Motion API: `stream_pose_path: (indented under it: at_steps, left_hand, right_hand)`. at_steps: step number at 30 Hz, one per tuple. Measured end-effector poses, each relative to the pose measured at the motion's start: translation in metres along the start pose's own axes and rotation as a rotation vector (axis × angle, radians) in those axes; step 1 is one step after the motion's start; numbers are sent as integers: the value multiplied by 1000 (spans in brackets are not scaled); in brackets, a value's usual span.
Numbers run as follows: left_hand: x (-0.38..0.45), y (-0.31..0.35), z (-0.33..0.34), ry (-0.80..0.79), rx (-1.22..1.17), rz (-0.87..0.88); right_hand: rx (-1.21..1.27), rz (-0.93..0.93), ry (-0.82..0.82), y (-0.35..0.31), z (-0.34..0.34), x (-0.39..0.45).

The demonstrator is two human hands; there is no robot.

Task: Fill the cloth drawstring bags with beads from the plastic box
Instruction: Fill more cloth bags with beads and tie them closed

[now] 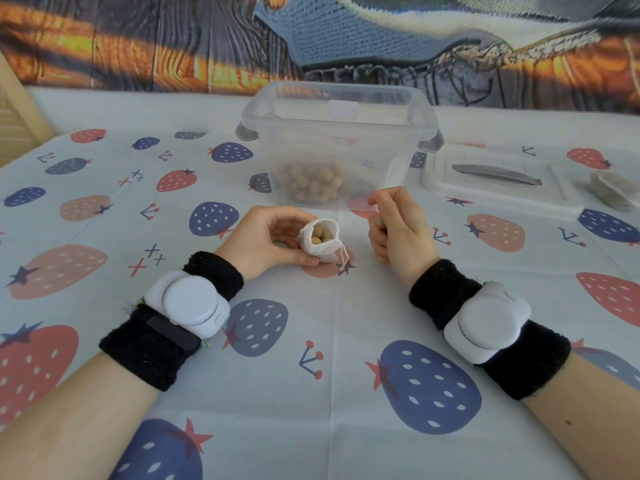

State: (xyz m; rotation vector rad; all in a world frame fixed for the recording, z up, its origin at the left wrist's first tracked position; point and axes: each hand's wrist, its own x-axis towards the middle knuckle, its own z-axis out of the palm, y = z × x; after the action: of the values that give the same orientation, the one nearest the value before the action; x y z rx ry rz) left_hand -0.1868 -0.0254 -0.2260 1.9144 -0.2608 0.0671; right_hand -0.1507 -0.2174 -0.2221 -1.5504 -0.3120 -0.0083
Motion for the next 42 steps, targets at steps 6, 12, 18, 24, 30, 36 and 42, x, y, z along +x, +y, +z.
stream_pose_path:
  at_steps: [6, 12, 18, 24, 30, 36, 42]
  left_hand:
    - [2, -2, -1, 60, -11, -21]
    - [2, -3, 0, 73, -4, -30]
    - [2, -2, 0, 73, 17, -25]
    - [2, -2, 0, 90, 40, -2]
    - [1, -2, 1, 127, 87, 45]
    - [0, -1, 1, 117, 134, 89]
    - [-1, 0, 2, 112, 155, 112]
  right_hand:
    - [-143, -336, -54, -2, 6, -9]
    - [-293, -569, -65, -4, 5, -13]
    - [-391, -562, -103, 0, 5, -10]
    - [-250, -281, -184, 2, 5, -7]
    - [-105, -157, -220, 0, 3, -5]
    - [-73, -174, -54, 0, -1, -3]
    - [-159, -257, 2, 0, 0, -5]
